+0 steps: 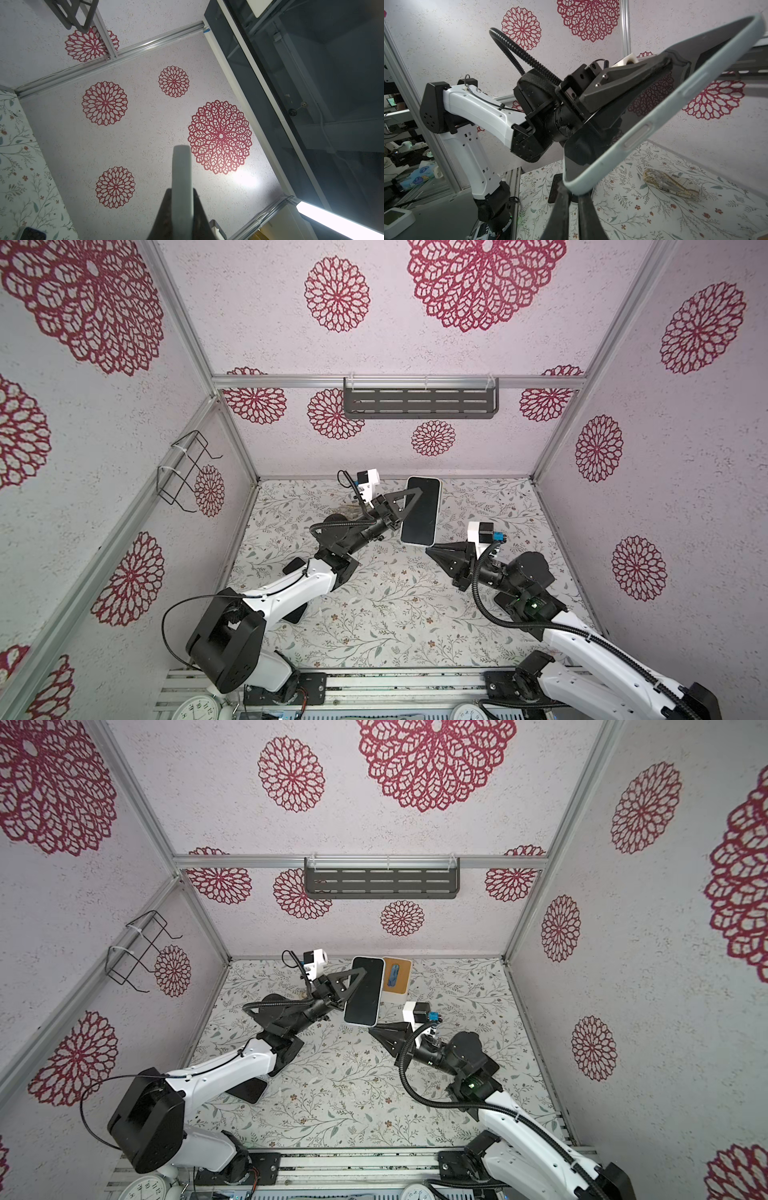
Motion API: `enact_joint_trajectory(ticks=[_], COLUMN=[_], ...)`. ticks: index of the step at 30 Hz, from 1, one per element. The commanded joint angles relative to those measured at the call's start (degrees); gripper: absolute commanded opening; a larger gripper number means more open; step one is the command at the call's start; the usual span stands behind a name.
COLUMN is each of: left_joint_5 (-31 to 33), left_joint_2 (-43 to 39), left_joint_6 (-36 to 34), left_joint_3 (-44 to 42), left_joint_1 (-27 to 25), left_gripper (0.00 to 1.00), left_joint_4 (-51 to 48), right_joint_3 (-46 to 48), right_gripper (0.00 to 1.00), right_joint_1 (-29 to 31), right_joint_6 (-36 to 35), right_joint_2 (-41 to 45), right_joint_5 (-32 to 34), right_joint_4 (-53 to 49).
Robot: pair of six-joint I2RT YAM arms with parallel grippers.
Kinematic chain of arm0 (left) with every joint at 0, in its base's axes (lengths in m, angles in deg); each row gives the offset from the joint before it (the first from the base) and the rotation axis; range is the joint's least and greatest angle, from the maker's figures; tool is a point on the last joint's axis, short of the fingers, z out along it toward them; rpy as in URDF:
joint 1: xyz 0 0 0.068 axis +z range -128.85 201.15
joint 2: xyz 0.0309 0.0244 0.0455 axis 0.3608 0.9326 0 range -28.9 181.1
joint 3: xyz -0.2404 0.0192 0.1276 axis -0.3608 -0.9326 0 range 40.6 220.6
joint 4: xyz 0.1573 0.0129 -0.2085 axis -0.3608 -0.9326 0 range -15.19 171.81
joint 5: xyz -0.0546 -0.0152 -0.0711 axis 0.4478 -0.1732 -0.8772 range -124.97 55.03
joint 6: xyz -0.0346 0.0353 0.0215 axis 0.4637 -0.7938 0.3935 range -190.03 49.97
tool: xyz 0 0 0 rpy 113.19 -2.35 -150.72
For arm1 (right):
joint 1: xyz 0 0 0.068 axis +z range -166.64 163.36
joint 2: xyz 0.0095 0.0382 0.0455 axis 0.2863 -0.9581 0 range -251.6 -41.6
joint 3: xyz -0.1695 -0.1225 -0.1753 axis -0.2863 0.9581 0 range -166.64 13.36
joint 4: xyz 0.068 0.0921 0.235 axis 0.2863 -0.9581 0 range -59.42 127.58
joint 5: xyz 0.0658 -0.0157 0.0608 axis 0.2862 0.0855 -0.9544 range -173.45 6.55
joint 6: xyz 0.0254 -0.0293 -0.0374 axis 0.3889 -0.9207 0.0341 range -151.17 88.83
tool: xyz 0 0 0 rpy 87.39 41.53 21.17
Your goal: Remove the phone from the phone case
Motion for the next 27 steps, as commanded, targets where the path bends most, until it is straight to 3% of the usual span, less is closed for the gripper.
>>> enact_joint_trajectory(ticks=[1,5,9,10,11,13,17,22,27], left_joint_5=[-6.7,-6.2,-4.8,-5.1,-5.6,-6.2,-9.3,-14.5,-15.9], left_joint_2=[-1.0,-3.8,-7.9,-8.9,-10.0,-11.8,-14.6,-16.4,-16.5], left_joint_6=[-0.4,-2.5,-4.6,-4.4,-5.1,-9.1,-20.2,-35.6,-37.9], left_joint_3=[1.1,1.4,-0.3,-0.5,-0.5,0.3,2.2,5.2,5.0], left_joint_1=[-5.8,-5.3,-2.1,-0.9,-0.2,0.1,0.1,-0.2,-0.2], left_gripper=[0.00,0.00,0.00,0.00,0.00,0.00,0.00,0.00,0.00], left_joint_4=[-0.7,-3.7,-6.3,-5.9,-6.5,-10.1,-17.9,-27.6,-24.4], right_joint_3=[-4.5,-5.6,3.8,5.8,7.4,9.6,11.2,6.3,2.8], right_gripper=[0.00,0.00,0.03,0.12,0.30,0.53,0.77,0.75,0.66], right_joint_1=[-4.0,-8.5,-12.2,-12.2,-12.2,-12.2,-10.9,-7.9,0.1], right_joint_6=[-3.9,-0.8,8.0,8.4,8.9,12.2,22.2,23.8,17.0], right_joint_2=[-6.2,-11.0,-6.9,-4.7,-2.2,3.0,9.3,11.3,9.7], right_joint_5=[6.7,7.4,5.4,4.6,4.2,3.8,-3.7,-8.5,-7.3], right_joint_4=[0.1,4.0,19.4,18.9,17.6,15.2,16.7,7.5,-0.9])
